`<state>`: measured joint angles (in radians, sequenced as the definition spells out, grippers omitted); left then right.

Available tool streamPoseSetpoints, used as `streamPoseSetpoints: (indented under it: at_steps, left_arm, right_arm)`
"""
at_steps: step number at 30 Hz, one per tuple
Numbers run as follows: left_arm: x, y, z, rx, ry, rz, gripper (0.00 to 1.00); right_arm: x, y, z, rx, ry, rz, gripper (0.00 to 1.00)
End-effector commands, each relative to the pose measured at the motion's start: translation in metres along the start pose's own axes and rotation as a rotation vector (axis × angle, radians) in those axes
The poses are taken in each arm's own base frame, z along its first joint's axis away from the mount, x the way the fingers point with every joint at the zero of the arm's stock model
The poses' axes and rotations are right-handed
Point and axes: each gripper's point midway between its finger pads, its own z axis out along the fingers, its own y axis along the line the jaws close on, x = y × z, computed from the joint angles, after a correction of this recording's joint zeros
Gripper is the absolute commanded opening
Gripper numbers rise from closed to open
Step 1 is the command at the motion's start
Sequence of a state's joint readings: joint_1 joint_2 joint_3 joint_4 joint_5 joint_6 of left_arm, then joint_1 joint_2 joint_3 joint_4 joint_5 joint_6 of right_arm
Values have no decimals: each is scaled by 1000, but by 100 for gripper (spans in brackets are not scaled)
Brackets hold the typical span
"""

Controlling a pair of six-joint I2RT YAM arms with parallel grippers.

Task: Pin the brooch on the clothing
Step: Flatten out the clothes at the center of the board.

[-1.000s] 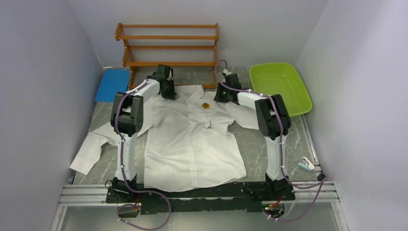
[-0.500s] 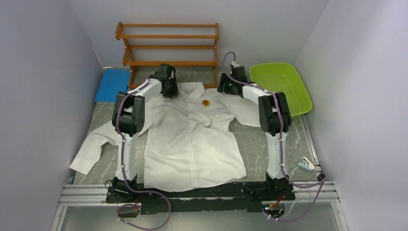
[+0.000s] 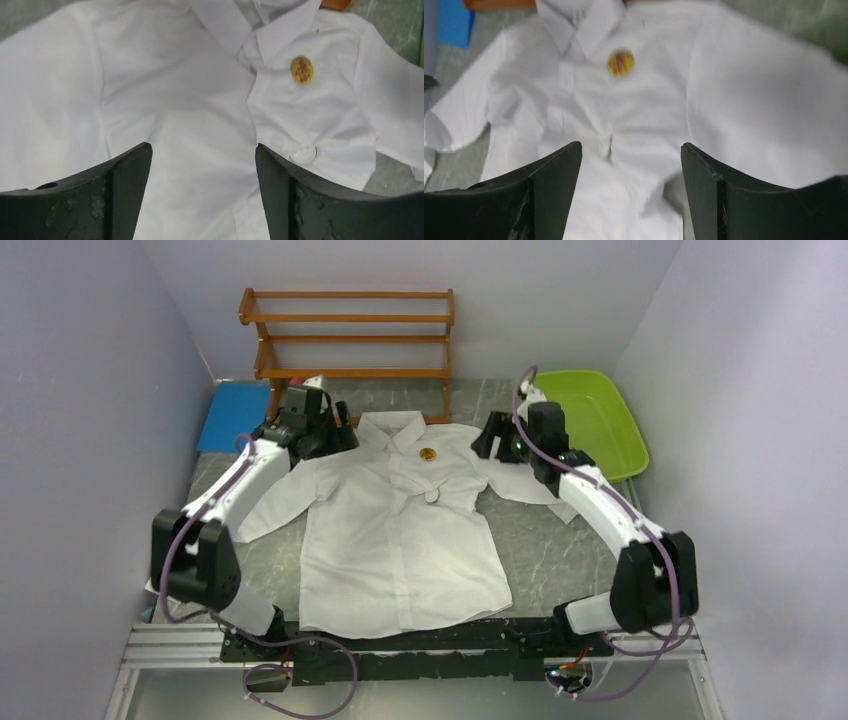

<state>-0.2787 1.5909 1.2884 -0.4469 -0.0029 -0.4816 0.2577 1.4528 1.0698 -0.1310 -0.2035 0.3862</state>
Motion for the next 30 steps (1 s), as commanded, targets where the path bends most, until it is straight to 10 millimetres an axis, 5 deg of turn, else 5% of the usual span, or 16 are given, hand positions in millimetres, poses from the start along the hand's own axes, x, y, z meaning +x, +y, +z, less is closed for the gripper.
streamPoseSetpoints:
  at_steps: [1, 7, 15, 24, 30]
  left_arm:
    - [41, 23, -39, -70, 56, -74, 80]
    - [118, 63, -82, -199, 195, -194, 82]
    - [233, 104, -111, -440, 450, -505, 84]
    - [268, 99, -95, -388, 549, -564, 77]
    - [276, 93, -85, -346, 592, -575, 50]
  right_arm:
    - [74, -20, -40, 66, 152, 84, 76]
    - [132, -46, -90, 190, 244, 178, 76]
    - [217, -53, -107, 189, 390, 367, 72]
    - [262, -36, -100, 51, 504, 475, 48]
    - [284, -36, -102, 48, 559, 496, 24]
